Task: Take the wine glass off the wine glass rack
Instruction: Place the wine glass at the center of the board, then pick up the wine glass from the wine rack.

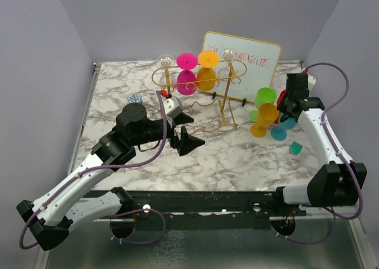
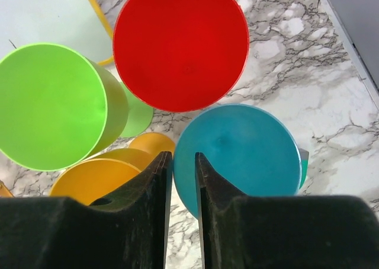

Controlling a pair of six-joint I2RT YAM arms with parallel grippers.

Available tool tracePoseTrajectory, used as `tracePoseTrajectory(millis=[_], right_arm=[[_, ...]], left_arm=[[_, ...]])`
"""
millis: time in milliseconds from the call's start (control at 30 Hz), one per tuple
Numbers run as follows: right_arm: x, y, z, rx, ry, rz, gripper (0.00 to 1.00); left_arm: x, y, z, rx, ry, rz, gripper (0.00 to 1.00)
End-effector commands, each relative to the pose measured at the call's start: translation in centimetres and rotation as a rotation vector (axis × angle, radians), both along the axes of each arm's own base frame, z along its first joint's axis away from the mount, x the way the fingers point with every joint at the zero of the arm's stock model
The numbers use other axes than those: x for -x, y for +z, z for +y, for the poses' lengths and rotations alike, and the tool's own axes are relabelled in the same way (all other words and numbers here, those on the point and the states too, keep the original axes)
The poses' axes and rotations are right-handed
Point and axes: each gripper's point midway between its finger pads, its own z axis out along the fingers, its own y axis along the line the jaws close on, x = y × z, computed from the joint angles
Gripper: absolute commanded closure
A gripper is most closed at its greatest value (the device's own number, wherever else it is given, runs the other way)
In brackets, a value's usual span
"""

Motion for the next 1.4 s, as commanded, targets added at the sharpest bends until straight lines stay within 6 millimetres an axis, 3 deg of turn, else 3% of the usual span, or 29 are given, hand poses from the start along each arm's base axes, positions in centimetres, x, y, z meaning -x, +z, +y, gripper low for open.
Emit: tracePoseTrajectory(millis=[0, 167, 300, 400, 533, 600, 700, 733, 833, 967, 1133, 1367], right_arm=[[0.1, 2.1, 0.3, -0.017, 0.014, -0.035, 0.72], [0.6, 5.4, 0.2, -0.011, 0.021, -0.108, 0.62], [2.1, 8.7, -0.1, 0.009, 0.017, -0.168, 0.57], [3.1, 10.8, 1.1, -0.053, 0.055, -0.222, 0.57], [3.5, 14.5, 5.7, -0.21, 0.269, -0.359, 0.46], [3.8, 16.4, 9.5, -0.335, 0.449, -0.404, 0.41], [4.4, 18.1, 13.5, -0.508, 0.625, -0.434, 0.38], [4.7, 18.5, 14.8, -0.567, 0.687, -0.443, 0.29], [5.1, 19.0, 17.1, -0.694, 0.793, -0.458, 0.24], [5.2, 18.3, 18.2, -0.768, 0.828, -0.444, 0.23], [4.7, 18.4, 19.9, -0.819, 0.871, -0.41, 0.23], [2.5, 16.9, 21.2, -0.823, 0.86, -0.339, 0.2]], left_arm=[[-0.2, -0.6, 0.3, -0.02, 0.016, 0.006, 0.01], [-0.2, 0.2, 0.3, -0.012, 0.016, -0.004, 0.01], [-0.6, 1.2, 0.9, 0.003, 0.062, -0.024, 0.01], [-1.0, 2.5, 1.4, 0.023, 0.106, -0.052, 0.01], [-2.7, 5.0, 2.7, 0.033, 0.228, -0.083, 0.01], [-3.6, 6.2, 3.0, 0.021, 0.276, -0.1, 0.01], [-4.9, 7.6, 3.0, 0.012, 0.325, -0.098, 0.01], [-5.6, 8.0, 3.2, 0.004, 0.363, -0.094, 0.01], [-7.4, 8.8, 3.7, -0.059, 0.422, -0.11, 0.01], [-11.2, 9.9, 6.0, -0.065, 0.53, -0.07, 0.01], [-15.6, 8.3, 10.1, -0.056, 0.663, 0.028, 0.01], [-16.9, 7.3, 13.0, -0.019, 0.735, 0.099, 0.01]])
